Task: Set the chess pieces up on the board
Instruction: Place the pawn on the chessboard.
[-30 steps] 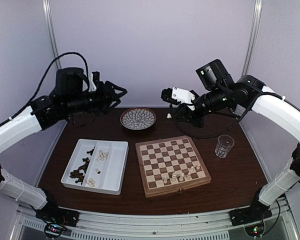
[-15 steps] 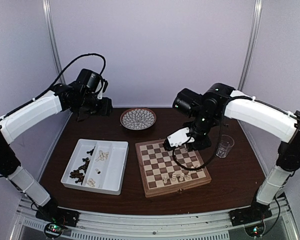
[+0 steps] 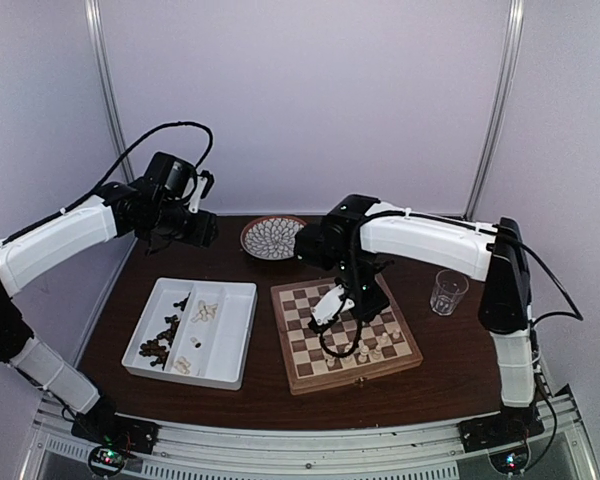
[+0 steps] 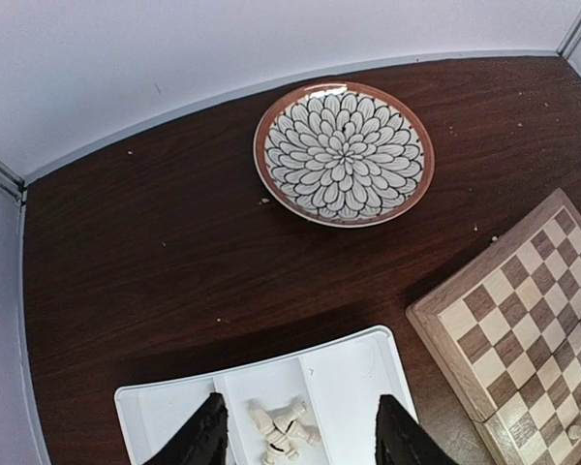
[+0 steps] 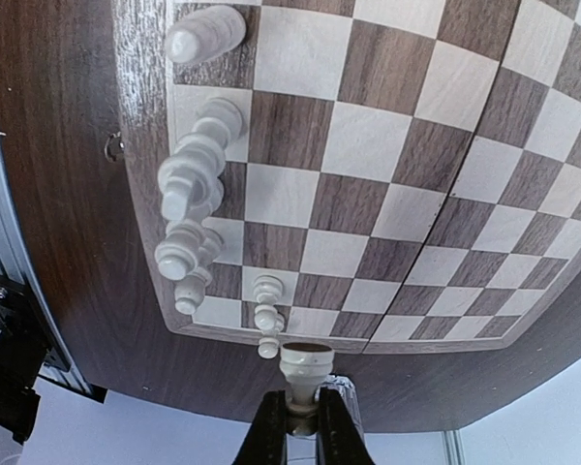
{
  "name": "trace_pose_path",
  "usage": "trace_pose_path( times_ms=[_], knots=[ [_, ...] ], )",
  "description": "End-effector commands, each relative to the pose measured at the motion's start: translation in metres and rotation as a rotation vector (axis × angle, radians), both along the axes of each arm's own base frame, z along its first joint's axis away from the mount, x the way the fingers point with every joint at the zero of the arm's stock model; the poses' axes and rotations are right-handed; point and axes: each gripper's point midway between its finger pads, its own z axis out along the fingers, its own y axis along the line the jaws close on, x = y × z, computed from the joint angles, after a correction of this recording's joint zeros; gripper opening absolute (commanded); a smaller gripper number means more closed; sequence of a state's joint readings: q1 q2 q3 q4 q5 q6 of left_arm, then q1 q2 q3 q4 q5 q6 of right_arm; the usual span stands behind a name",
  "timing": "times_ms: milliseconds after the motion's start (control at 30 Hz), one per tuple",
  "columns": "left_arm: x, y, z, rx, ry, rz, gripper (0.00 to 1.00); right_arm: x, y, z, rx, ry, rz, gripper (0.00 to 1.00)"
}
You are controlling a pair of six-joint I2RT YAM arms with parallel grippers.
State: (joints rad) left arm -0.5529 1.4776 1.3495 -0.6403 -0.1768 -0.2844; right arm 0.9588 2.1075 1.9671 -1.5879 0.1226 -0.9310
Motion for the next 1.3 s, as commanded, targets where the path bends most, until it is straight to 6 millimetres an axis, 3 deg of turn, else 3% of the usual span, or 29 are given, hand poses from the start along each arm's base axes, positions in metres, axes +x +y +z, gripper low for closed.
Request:
trace_pose_path(
  times_ms=[0, 167, 767, 1100, 1267],
  knots=[
    [0.000, -0.007, 0.024, -0.060, -0.061, -0.042, 0.52, -0.001, -0.012, -0.005, -0.113, 0.001, -0.010, 0.01],
    [-0.002, -0.007, 0.028, -0.073, -0.065, -0.046, 0.52, 0.005, -0.016, -0.023, -0.184, -0.018, -0.046, 0.01],
    [-0.004, -0.010, 0.026, -0.088, -0.049, -0.056, 0.52, 0.028, -0.021, -0.053, -0.255, -0.059, -0.079, 0.02],
    [-0.004, -0.012, 0.025, -0.086, -0.044, -0.064, 0.52, 0.030, -0.018, -0.057, -0.249, -0.058, -0.085, 0.18],
    [-0.004, -0.012, 0.023, -0.084, -0.039, -0.066, 0.52, 0.031, -0.017, -0.056, -0.238, -0.060, -0.088, 0.20]
  ],
)
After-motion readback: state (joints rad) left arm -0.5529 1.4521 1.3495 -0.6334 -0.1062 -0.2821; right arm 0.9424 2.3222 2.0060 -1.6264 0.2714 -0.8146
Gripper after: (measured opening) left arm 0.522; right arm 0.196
